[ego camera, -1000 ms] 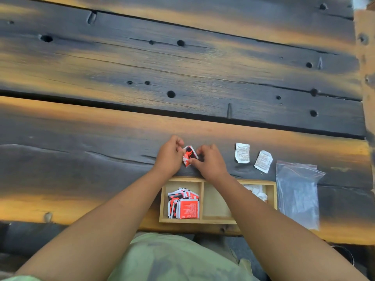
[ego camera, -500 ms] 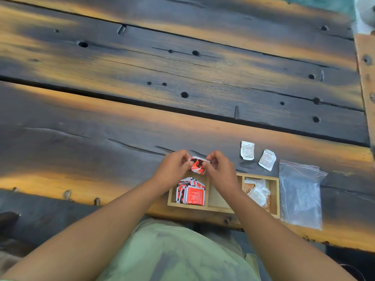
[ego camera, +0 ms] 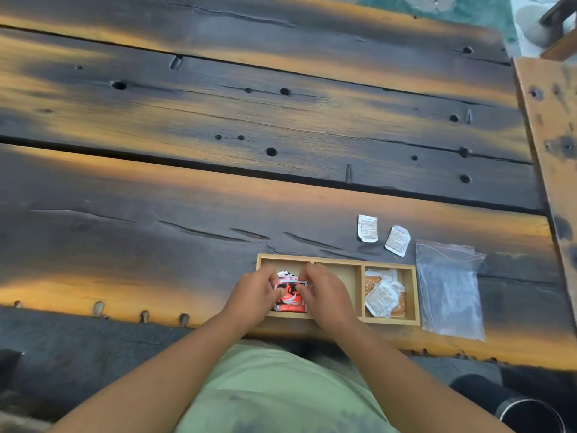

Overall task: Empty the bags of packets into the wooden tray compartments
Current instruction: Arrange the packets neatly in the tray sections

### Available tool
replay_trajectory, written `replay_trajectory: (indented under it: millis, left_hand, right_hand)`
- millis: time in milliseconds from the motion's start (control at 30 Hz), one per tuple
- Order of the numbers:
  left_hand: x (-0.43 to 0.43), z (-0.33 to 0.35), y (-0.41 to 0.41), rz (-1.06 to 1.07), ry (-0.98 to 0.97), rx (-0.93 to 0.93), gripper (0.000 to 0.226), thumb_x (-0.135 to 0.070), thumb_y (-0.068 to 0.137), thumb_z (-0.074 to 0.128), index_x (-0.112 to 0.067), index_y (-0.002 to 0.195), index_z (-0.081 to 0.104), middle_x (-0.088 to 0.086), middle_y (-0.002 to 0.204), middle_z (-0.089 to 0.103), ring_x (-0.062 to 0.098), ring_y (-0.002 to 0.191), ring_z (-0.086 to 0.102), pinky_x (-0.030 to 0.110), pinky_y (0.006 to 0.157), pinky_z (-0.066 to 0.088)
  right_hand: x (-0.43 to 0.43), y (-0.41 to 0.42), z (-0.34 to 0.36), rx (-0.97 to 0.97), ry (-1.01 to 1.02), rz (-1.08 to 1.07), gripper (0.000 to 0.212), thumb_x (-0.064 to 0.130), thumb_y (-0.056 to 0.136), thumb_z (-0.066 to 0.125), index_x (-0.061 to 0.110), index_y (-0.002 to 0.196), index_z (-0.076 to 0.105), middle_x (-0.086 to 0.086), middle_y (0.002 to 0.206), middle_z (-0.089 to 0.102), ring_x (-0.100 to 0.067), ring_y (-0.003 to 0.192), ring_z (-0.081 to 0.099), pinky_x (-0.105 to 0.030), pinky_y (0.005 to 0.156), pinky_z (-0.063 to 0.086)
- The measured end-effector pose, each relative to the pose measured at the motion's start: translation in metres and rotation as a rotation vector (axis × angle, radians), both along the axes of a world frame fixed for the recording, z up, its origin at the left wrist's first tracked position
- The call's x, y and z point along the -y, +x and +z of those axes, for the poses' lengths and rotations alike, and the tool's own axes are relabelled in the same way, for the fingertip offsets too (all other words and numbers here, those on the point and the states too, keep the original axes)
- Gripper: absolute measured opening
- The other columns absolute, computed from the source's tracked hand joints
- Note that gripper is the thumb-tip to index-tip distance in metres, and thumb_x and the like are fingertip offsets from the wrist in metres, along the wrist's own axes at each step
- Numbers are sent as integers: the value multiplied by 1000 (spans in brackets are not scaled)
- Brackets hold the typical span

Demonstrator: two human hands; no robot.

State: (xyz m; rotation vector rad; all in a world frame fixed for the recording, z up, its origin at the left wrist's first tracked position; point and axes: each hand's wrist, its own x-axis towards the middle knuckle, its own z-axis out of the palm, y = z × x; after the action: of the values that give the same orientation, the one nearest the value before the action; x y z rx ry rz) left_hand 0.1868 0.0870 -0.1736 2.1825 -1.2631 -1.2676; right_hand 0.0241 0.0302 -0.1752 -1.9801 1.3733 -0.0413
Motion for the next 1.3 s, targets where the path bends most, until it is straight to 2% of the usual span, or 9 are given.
replay_trajectory:
  millis: [100,267,333,467,733,900,1167,1300]
  left_hand:
    - [-3,1,-4,-6,10,-5,19,-23,88,73,-18,83,55,-2,64,61,9,59,55,28,59,44]
    - [1,2,-10,-66,22,66,21,-26,89,72,-16,88,53,-5,68,58,9,62,54,29,56,42]
    - [3,1,-9,-105,43,78,24,-26,88,73,-18,89,50,-5,70,57,16,66,56,33,60,44]
    - [2,2,-11,-194,50,152,33,-29,86,74,-23,93,42,-6,80,54,22,74,53,36,62,41]
    - [1,3,-13,-235,22,209,35,-32,88,71,-26,97,37,1,94,63,21,77,50,33,64,38]
    - [2,1,-11,-273,25,238,34,-39,90,68,-28,98,36,4,105,68,25,83,57,33,65,39]
    - [7,-7,-8,-353,17,262,37,-44,91,64,-21,111,43,5,116,65,33,98,62,39,75,50]
    - [11,-8,-1,-412,17,224,40,-48,89,65,-20,109,45,6,116,65,33,100,62,41,79,52]
  right_hand:
    - [-5,-4,-5,-41,-6,6,16,27,91,67,21,103,59,4,105,48,-20,80,57,-35,68,48]
    - [-10,-8,-8,-51,39,-45,28,25,90,67,22,109,48,3,110,49,-24,84,57,-39,70,48]
    - [-11,-8,-10,-30,60,-71,34,24,89,69,22,112,44,7,102,50,-20,84,55,-38,69,45]
    - [-8,-13,-12,5,140,-111,40,29,87,72,26,110,39,10,75,50,-11,67,50,-28,56,32]
    - [-8,-18,-16,-22,219,-151,40,36,85,73,22,103,41,6,73,57,-12,65,54,-30,56,37]
    - [-8,-18,-16,-31,230,-166,34,36,86,71,23,96,42,6,74,58,-12,64,53,-31,57,39]
    - [-9,-14,-13,-67,260,-227,27,33,88,69,23,90,44,6,73,59,-12,63,52,-31,58,39]
    - [-7,-12,-8,-92,259,-245,27,32,86,71,24,85,46,7,73,60,-13,64,53,-32,60,42]
